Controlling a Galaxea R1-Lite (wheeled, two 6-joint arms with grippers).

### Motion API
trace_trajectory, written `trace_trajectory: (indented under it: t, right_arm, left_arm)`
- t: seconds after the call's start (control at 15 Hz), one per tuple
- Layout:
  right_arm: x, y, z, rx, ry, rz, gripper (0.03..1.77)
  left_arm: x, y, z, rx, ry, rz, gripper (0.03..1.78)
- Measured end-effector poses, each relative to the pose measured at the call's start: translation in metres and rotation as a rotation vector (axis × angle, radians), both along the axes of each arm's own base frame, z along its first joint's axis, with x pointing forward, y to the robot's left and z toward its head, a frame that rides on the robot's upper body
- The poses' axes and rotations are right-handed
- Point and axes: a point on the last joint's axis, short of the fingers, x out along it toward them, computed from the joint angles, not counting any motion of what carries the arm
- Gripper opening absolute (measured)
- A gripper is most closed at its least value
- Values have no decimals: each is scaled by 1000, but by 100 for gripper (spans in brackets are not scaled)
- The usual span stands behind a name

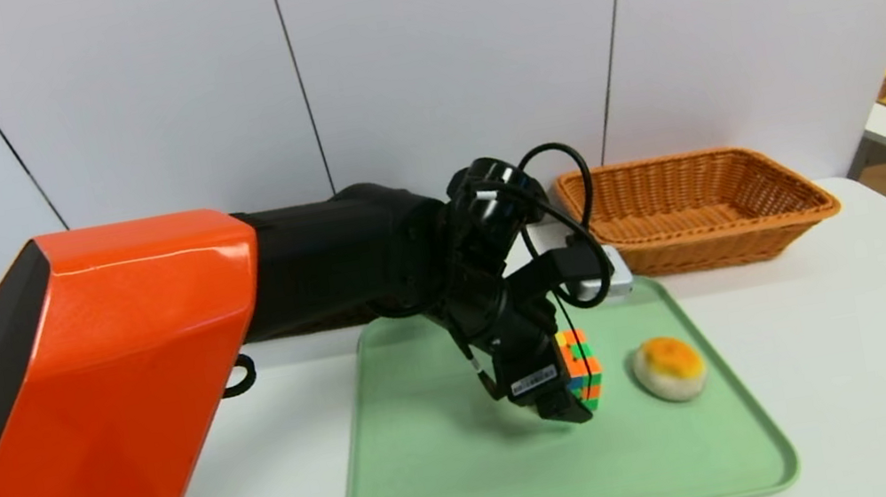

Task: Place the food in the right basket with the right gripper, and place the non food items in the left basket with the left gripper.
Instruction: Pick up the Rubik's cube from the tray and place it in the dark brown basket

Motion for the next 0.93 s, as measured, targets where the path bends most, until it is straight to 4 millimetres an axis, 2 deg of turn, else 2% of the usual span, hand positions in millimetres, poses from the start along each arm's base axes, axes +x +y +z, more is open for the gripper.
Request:
trace_trajectory:
  t: [0.33, 0.47, 0.6, 0.67, 0.93]
  right_arm:
    - [0, 0, 0, 0, 0, 0, 170]
    - [0, 0, 0, 0, 0, -1, 170]
    - [0, 0, 0, 0, 0, 0, 170]
    - [0, 0, 0, 0, 0, 0, 170]
    - [0, 0, 0, 0, 0, 0, 170]
  left_arm:
    - [2, -1, -5, 11, 6, 3, 166]
    - [2, -1, -7, 15, 10, 2, 130]
    - [2, -1, -7, 18, 12, 3, 103]
    - [2, -1, -7, 17, 11, 4, 97]
    - [0, 0, -3, 16, 7, 1, 95]
